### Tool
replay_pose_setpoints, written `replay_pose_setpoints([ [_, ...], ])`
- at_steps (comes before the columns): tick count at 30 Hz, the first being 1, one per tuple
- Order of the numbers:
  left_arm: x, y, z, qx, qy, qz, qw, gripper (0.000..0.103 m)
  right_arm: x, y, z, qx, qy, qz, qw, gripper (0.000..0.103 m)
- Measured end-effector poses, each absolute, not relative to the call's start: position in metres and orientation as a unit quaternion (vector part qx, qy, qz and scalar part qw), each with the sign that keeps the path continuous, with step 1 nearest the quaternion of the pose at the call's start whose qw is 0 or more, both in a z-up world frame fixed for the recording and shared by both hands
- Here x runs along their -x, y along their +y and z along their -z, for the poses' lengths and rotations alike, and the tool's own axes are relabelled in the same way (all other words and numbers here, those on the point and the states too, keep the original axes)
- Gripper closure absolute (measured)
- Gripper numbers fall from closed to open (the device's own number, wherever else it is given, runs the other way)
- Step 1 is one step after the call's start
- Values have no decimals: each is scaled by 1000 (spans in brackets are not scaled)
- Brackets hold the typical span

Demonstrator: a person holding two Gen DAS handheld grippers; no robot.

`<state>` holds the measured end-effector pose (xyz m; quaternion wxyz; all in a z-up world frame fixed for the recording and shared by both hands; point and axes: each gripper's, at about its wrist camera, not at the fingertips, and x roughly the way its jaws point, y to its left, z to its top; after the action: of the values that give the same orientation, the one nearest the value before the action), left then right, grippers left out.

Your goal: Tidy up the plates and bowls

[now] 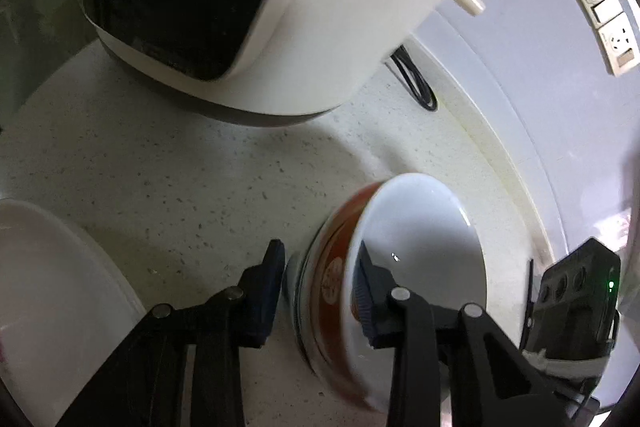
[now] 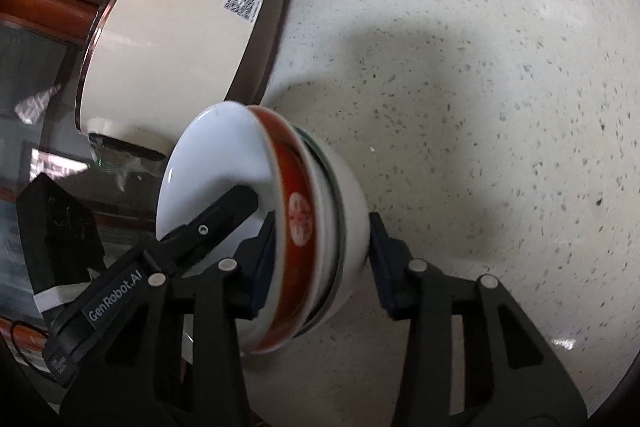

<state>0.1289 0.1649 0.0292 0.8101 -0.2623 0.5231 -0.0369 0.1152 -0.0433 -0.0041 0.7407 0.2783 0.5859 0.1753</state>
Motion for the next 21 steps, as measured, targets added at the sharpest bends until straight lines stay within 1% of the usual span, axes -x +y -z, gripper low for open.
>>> replay_pose_setpoints([
  [7,-128,164,-32,253,539,31,803,66,-120,-53,11,-314,609,-165,710,59],
  [9,-128,165,-32,258,545,27,797,63,-119,-54,10,-312,610,-163,710,59],
  [11,-123,161,-32,248,547,22,799,63,-119,-53,10,-306,609,-164,713,59],
  [13,-122,160,-32,247,550,22,797,64,-116,-51,7,-299,608,-164,717,61],
  [14,-122,160,-32,248,553,27,795,68,-115,-52,6,-295,607,-165,719,61],
  [21,-118,148,-32,239,560,34,793,69,-106,-62,6,-310,596,-147,726,62],
])
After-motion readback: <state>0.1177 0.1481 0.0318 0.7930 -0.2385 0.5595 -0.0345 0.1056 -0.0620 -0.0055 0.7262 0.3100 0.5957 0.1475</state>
